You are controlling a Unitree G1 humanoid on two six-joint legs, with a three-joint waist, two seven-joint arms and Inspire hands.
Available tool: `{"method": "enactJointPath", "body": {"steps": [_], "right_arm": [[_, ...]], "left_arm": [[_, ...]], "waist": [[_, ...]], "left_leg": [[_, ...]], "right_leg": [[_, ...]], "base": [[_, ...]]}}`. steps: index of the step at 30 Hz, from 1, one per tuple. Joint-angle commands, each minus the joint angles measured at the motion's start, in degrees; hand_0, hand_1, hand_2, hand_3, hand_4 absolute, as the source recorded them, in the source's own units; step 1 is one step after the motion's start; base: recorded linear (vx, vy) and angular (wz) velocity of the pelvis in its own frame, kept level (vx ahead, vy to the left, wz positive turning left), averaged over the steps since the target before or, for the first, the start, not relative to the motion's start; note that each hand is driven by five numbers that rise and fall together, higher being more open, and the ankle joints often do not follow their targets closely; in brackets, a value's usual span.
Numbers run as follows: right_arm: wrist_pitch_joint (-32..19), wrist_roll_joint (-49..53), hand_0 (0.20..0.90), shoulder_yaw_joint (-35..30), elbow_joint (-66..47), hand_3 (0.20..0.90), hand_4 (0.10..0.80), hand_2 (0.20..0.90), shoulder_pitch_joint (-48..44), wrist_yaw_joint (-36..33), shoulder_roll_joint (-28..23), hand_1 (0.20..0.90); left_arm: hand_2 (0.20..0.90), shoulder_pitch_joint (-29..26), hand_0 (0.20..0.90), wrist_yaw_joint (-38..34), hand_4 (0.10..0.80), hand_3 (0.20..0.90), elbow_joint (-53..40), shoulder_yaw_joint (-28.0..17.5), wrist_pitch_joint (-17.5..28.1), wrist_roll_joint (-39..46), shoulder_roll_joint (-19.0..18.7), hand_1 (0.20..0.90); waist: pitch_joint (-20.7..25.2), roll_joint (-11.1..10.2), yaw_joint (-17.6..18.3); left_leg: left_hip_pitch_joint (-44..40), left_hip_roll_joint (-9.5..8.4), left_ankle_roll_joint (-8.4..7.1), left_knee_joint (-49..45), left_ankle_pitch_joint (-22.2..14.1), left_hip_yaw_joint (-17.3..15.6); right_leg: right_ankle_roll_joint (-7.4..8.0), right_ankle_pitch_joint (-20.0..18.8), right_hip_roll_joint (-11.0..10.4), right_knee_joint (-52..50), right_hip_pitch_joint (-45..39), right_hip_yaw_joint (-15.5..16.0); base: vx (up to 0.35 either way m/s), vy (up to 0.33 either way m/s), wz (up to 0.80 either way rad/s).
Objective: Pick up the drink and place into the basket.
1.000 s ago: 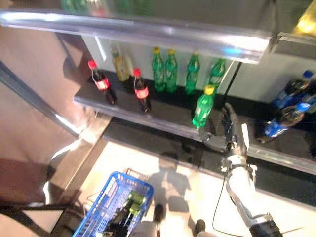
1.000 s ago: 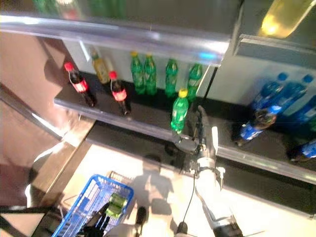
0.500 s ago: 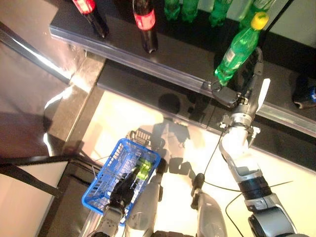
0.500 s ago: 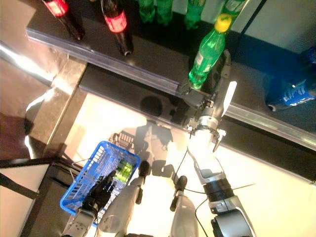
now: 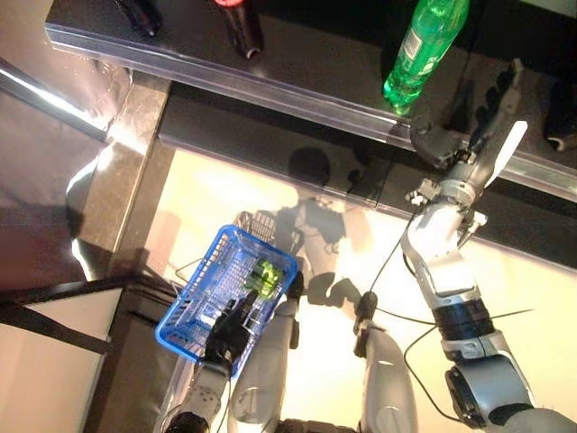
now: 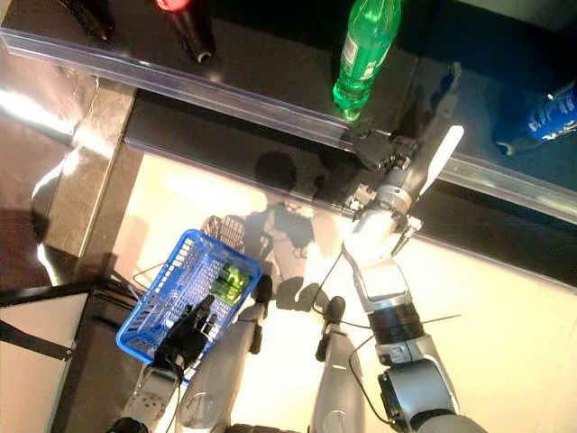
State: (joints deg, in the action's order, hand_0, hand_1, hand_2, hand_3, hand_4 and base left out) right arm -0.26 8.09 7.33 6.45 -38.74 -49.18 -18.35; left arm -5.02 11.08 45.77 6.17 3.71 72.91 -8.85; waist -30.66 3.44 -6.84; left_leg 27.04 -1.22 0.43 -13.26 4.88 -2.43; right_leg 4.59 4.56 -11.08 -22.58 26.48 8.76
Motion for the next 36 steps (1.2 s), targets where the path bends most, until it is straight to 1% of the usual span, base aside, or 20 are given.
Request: {"method": "enactJointPath", "body": {"steps": [1, 3, 11, 15, 21, 25, 28, 32, 36], "right_arm": [[-3.5, 0.9, 0.900, -2.5, -4.5, 0.900, 0.800, 0.900, -7.9, -2.7, -6.0, 0.900], [-3.4, 1.4, 0.900, -2.5, -4.1, 0.900, 0.800, 0.900, -8.7, -2.5, -6.4, 0.900], [-0.4, 3.6, 0.900, -1.3, -2.3, 0.900, 0.800, 0.900, -15.5, 2.0, -9.3, 0.900], [0.4, 3.6, 0.900, -0.3, -2.1, 0.900, 0.800, 0.900, -17.1, 3.7, -9.8, 0.900], [2.5, 6.5, 0.900, 1.1, 0.2, 0.900, 0.800, 0.900, -19.6, 5.3, -11.3, 0.900], [2.6, 7.1, 0.900, 1.2, 1.0, 0.900, 0.800, 0.900, -19.7, 6.5, -11.0, 0.900], [3.4, 6.3, 0.900, 1.2, 0.0, 0.900, 0.800, 0.900, -18.2, 7.4, -10.3, 0.900], [2.9, 6.6, 0.900, 1.4, 1.1, 0.900, 0.800, 0.900, -18.1, 7.3, -10.6, 0.900], [2.8, 7.0, 0.900, 1.4, 2.9, 0.900, 0.800, 0.900, -20.2, 6.3, -11.5, 0.900]], "left_arm": [[0.300, 6.2, 0.300, 4.0, 0.100, 0.200, -4.7, 4.5, -0.8, -0.4, 3.2, 0.300], [0.300, 6.2, 0.300, 4.0, 0.100, 0.200, -4.9, 4.3, -1.0, -0.3, 3.1, 0.300], [0.300, 6.1, 0.300, 4.0, 0.100, 0.200, -5.8, 4.0, -2.2, 0.8, 2.2, 0.300], [0.300, 6.2, 0.300, 4.6, 0.100, 0.200, -5.4, 4.1, -2.5, 1.3, 1.8, 0.300], [0.300, 6.2, 0.300, 5.0, 0.100, 0.200, -5.5, 3.6, -2.8, 1.3, 1.5, 0.300], [0.300, 6.4, 0.300, 5.3, 0.100, 0.200, -5.4, 3.7, -2.8, 1.5, 1.4, 0.300], [0.300, 6.7, 0.300, 5.4, 0.100, 0.200, -5.6, 3.9, -2.7, 1.7, 1.5, 0.300], [0.300, 6.8, 0.300, 6.3, 0.100, 0.200, -5.5, 3.6, -2.4, 2.3, 1.6, 0.300], [0.300, 6.4, 0.300, 5.8, 0.100, 0.200, -5.7, 4.2, -2.6, 2.5, 0.9, 0.300]], "waist": [[0.9, 1.0, -0.6], [0.9, 1.0, -0.7], [0.9, 1.4, -1.5], [0.9, 1.7, -1.7], [0.9, 1.7, -2.3], [0.9, 1.8, -2.5], [0.9, 1.9, -2.2], [0.9, 2.0, -2.2], [0.9, 2.0, -2.6]], "left_leg": [[3.8, -1.77, 1.75, -10.8, -6.8, 0.4], [4.3, -1.85, 1.85, -11.3, -7.0, 0.3], [7.7, -2.49, 2.35, -13.6, -7.4, 0.2], [8.6, -2.69, 2.62, -13.5, -7.0, 0.2], [9.8, -2.93, 2.52, -13.4, -6.5, 0.3], [10.5, -3.00, 2.64, -13.9, -6.8, 0.3], [10.5, -3.06, 2.86, -13.4, -6.6, 0.4], [10.6, -3.09, 2.93, -13.3, -6.5, 0.5], [11.4, -3.22, 2.67, -13.9, -6.6, 0.8]], "right_leg": [[-1.97, -3.6, 0.4, 0.4, 0.3, 2.4], [-2.02, -3.4, 0.4, -0.2, 1.0, 2.3], [-2.44, -2.8, 0.9, -3.9, 5.0, 1.7], [-2.48, -3.0, 1.1, -4.3, 6.4, 1.4], [-2.33, -3.5, 1.0, -3.7, 7.4, 1.7], [-2.32, -3.4, 0.8, -4.6, 8.4, 1.8], [-2.31, -3.6, 1.0, -4.9, 9.0, 1.4], [-2.28, -3.6, 1.2, -4.8, 9.1, 1.3], [-2.26, -3.5, 1.0, -4.9, 9.3, 1.7]], "base": [[-0.015, 0.043, -0.01], [-0.010, 0.036, -0.02], [-0.004, 0.043, -0.02], [0.006, 0.031, 0.01], [0.004, 0.014, 0.00], [0.000, 0.000, 0.00], [0.024, 0.017, 0.00], [0.000, 0.000, 0.00], [0.017, -0.018, 0.00]]}}
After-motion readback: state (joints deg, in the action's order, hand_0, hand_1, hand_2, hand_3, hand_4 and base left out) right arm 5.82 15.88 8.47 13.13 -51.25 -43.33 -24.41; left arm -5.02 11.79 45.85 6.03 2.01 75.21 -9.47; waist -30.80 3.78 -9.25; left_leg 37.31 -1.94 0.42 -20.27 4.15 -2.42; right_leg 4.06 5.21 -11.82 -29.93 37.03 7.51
